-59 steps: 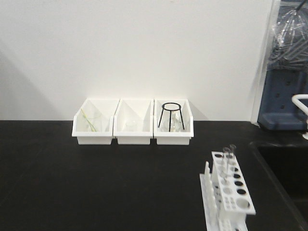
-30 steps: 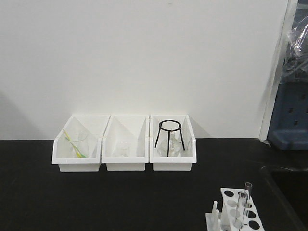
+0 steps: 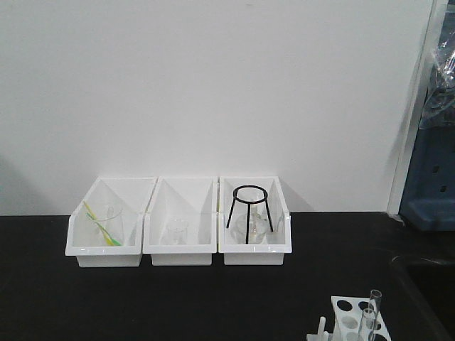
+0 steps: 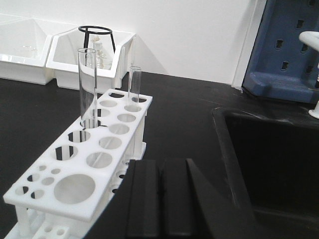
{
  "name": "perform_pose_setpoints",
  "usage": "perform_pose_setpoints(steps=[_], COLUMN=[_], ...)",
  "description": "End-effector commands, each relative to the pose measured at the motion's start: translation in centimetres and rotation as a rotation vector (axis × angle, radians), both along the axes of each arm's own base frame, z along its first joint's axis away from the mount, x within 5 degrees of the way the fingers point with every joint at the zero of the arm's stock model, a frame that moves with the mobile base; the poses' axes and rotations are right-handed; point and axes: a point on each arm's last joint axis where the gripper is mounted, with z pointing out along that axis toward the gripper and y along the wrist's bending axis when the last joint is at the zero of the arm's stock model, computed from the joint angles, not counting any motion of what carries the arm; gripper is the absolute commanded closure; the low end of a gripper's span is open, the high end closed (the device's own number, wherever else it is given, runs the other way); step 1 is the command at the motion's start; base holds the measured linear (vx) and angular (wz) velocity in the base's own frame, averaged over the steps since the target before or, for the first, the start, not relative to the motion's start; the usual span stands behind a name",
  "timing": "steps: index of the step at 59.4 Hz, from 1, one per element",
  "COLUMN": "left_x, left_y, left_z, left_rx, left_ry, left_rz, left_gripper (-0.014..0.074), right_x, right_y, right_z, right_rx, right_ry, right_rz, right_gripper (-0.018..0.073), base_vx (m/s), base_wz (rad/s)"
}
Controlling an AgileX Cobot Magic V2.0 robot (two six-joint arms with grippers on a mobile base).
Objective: Flip and reinsert test tube from rack
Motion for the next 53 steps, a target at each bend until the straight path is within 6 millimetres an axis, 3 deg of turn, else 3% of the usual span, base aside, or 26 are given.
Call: perform_pose_setpoints(steps=[1, 10, 20, 26, 33, 43, 53], left_x=[0.1, 0.1, 0.1, 0.1, 0.1, 0.1, 0.1], left_y=[-0.1, -0.1, -0.1, -0.1, -0.1, -0.1, -0.1], left_z=[0.8, 0.8, 0.8, 0.8, 0.8, 0.8, 0.8], left_rx=[-0.001, -0.001, -0.001, -0.001, -0.001, -0.001, -0.001], left_ry=[-0.094, -0.094, -0.094, -0.094, -0.094, -0.094, -0.094], left_rz=[-0.008, -0.008, -0.008, -0.008, -0.008, -0.008, -0.008], left_gripper=[0.0603, 0.0603, 0.0603, 0.0603, 0.0603, 0.0603, 0.0603], right_x=[0.0, 0.0, -0.2, -1.3, -2.1, 2.4, 7.6], right_y=[-0.1, -0.1, -0.2, -0.4, -0.5, -0.1, 0.3], right_z=[0.9, 1.1, 3.8, 8.2, 14.4, 20.4, 21.9], right_rx=[-0.018, -0.012, 0.101, 0.189, 0.151, 0.109, 0.091], right_ry=[-0.103, -0.125, -0.35, -0.501, -0.615, -0.548, -0.413], right_rz=[-0.007, -0.008, -0.022, -0.02, -0.02, -0.03, -0.03], right_gripper=[0.0568, 0.0568, 0.0568, 0.0568, 0.0568, 0.0568, 0.0568], base_vx=[0.02, 0.0, 0.0, 0.0, 0.0, 0.0, 0.0], base_wz=[0.0, 0.0, 0.0, 0.0, 0.0, 0.0, 0.0])
